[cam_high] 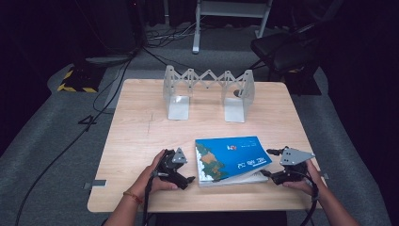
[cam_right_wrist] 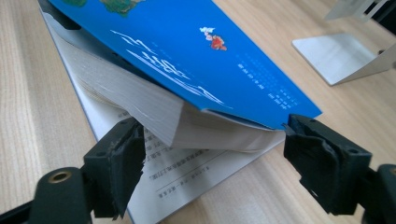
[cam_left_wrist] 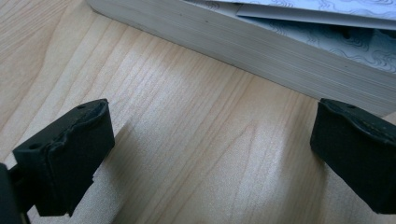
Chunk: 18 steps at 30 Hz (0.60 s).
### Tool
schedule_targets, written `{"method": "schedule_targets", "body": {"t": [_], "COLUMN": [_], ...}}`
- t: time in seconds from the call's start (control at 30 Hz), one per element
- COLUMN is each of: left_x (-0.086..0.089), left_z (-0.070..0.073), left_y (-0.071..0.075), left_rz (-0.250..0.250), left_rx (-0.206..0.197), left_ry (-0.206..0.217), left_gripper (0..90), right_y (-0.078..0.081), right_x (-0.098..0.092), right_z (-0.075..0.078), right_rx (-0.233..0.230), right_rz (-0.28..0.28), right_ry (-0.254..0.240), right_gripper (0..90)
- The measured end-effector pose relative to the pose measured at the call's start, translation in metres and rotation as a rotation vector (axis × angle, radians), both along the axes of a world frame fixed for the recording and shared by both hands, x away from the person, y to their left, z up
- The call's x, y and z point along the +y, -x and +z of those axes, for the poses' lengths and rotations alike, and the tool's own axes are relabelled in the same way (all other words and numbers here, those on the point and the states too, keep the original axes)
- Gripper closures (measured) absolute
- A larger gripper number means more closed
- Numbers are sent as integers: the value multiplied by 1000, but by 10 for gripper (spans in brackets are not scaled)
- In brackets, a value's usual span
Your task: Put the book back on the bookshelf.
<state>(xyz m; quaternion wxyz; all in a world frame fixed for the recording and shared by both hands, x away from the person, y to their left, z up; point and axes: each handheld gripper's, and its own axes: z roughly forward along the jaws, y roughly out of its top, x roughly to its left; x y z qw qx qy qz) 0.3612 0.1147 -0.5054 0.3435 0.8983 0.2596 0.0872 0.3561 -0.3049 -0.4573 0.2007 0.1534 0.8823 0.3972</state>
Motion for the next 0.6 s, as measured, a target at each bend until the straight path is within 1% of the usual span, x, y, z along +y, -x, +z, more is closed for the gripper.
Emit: {"method": "schedule_targets", "body": {"t": [0.03,0.1,0.17,0.2,0.23,0.27,0.3,0.33,0.37,0.4,0.47,0.5,0.53,0.57,0.6], "left_x": [0,0,0,0,0,0,0,0,0,0,0,0,0,0,0], "left_z": [0,0,0,0,0,0,0,0,0,0,0,0,0,0,0], "left_y": [0,0,0,0,0,0,0,0,0,0,-1,-1,-1,-1,-1], "left_rz": [0,0,0,-1,-1,-1,-1,-2,-2,-3,-5,-5,-5,-5,-5], "left_rx": [0,-1,0,-1,-1,-1,-1,-1,-1,-1,-1,-1,-1,-2,-2], "left_ry": [0,0,0,-1,-1,-1,-1,-1,-1,-2,-2,-1,-2,-2,-2], "left_gripper": [2,2,2,2,2,2,2,2,2,2,2,2,2,2,3], "right_y": [0,1,0,1,1,0,1,1,1,0,0,0,2,2,2], "right_x": [0,2,2,2,2,3,3,3,3,3,2,2,2,2,2], "right_z": [0,2,2,3,3,4,5,5,5,6,6,5,4,4,3], "right_rx": [1,-21,-29,-45,-45,-54,-71,-84,-84,-91,-91,-95,-102,-102,-113], "right_rz": [-1,8,13,27,27,39,75,88,88,116,123,140,164,164,169], "right_ry": [2,15,19,22,22,31,38,48,48,64,66,83,104,104,105], "right_gripper": [218,222,222,235,235,259,299,313,313,336,350,374,429,429,438]}}
